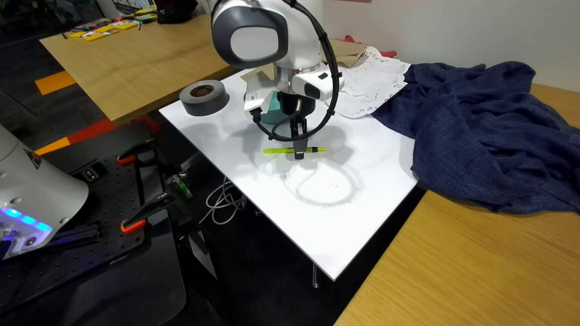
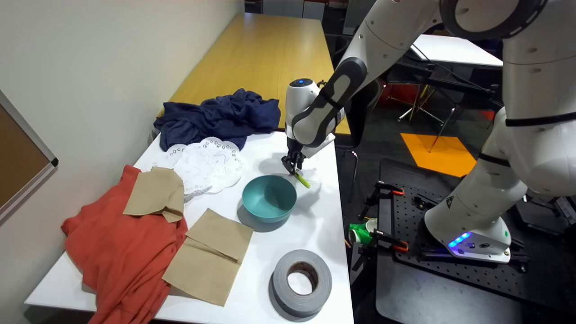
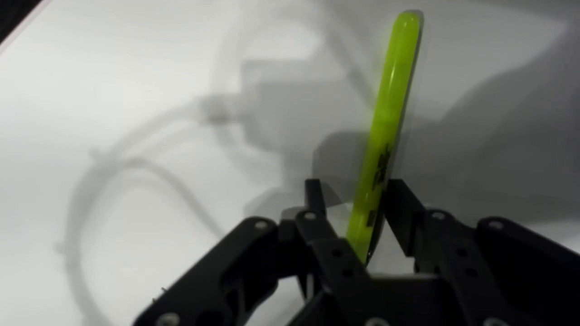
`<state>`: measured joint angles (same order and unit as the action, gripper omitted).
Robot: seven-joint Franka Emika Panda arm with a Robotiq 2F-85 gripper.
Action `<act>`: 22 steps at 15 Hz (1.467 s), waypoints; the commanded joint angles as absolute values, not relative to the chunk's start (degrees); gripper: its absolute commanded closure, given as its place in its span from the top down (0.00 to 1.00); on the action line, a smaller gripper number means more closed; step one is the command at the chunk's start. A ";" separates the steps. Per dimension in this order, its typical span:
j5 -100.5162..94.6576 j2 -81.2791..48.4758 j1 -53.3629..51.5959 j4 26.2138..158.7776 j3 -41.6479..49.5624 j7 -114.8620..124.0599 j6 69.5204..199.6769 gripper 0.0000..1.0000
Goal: Pick up the pen from the table and put it in the light blue bowl
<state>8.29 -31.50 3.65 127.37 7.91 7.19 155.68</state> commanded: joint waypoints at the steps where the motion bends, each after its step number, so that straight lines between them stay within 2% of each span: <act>1: 9.50 -31.86 5.20 126.71 6.51 8.35 157.05 0.12; 2: 9.53 -31.86 5.32 126.64 6.50 8.36 157.01 0.04; 4: 9.55 -31.88 5.44 126.43 6.53 8.40 156.90 0.00; 5: 9.43 -31.80 5.38 126.35 6.67 8.50 156.81 0.04; 15: 4.76 -17.88 1.90 131.47 8.03 8.43 157.64 0.04; 22: 2.83 -10.18 0.42 133.40 3.94 4.91 160.28 0.04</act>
<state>2.56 -13.66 0.22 130.72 6.27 6.93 158.06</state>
